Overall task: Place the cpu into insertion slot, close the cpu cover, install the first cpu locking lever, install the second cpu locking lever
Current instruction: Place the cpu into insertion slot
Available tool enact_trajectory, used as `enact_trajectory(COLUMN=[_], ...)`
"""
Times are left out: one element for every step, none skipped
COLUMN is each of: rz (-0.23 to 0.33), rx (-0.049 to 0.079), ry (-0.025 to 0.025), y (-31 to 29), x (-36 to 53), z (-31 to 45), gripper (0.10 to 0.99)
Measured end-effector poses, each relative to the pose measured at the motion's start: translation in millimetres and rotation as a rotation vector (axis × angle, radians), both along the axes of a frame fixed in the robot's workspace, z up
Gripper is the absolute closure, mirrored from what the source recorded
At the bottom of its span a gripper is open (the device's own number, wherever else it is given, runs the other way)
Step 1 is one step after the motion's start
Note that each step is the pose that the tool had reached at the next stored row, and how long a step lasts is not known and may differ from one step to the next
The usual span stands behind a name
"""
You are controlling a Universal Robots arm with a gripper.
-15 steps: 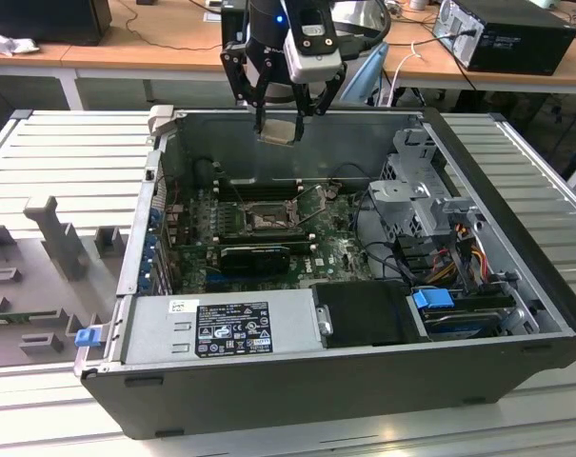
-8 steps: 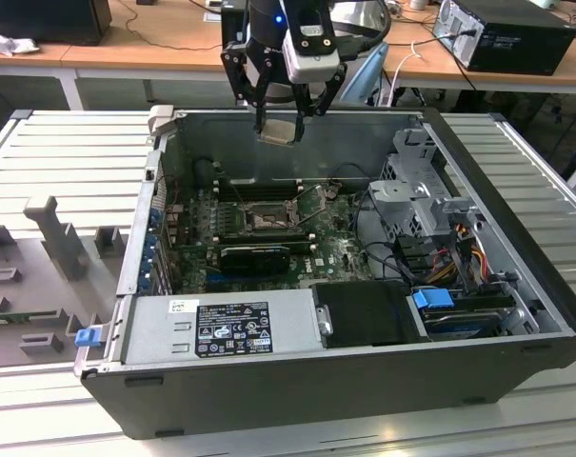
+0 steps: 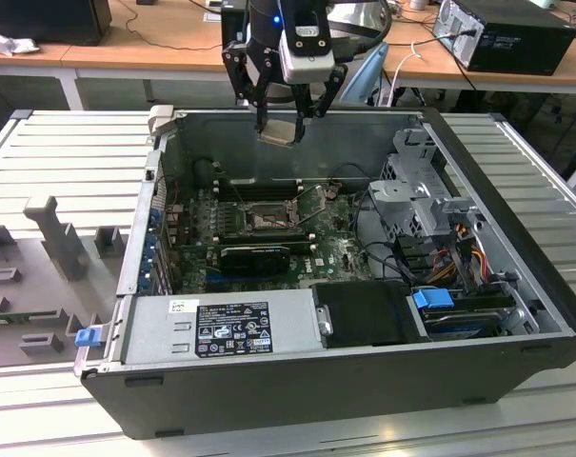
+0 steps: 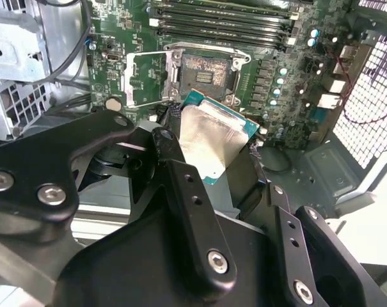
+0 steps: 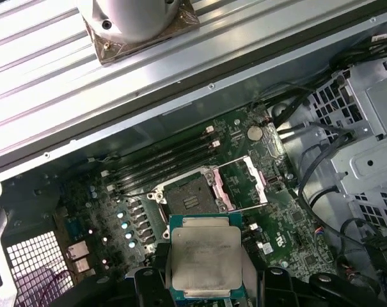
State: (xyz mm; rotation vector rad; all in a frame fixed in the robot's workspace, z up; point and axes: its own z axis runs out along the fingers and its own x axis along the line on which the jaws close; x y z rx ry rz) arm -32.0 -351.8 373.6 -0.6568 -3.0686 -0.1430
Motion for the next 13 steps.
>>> enact_trajectory(rz=[-0.012, -0.022, -0.028, -0.035, -0.041, -0.045, -0.051, -0.055, -0.06, -0.064, -0.072, -0.076, -0.08], rx=[0.0, 0.0, 0.0, 0.0, 0.0, 0.0, 0.0, 0.0, 0.0, 0.0, 0.0, 0.0, 0.0], ry=[0.0, 0.0, 0.0, 0.0, -0.0001, 0.0, 0.0, 0.0, 0.0, 0.0, 0.0, 0.0, 0.0], y=[0.0, 0.0, 0.0, 0.0, 0.0, 0.0, 0.0, 0.0, 0.0, 0.0, 0.0, 0.0, 0.0], x=[-0.1, -0.1, -0.1, -0.1, -0.1, -0.1, -0.1, -0.1, -0.1, -0.1, -0.1, -0.1, -0.1], z=[0.0, -0.1, -0.1, -0.2, -0.2, -0.2, -0.3, -0.3, -0.3, -0.3, -0.3, -0.4, -0.4], gripper=[0.557, 0.557, 0.557, 0.557, 0.557, 0.557, 0.557, 0.557, 0.557, 0.557, 0.557, 0.557, 0.557])
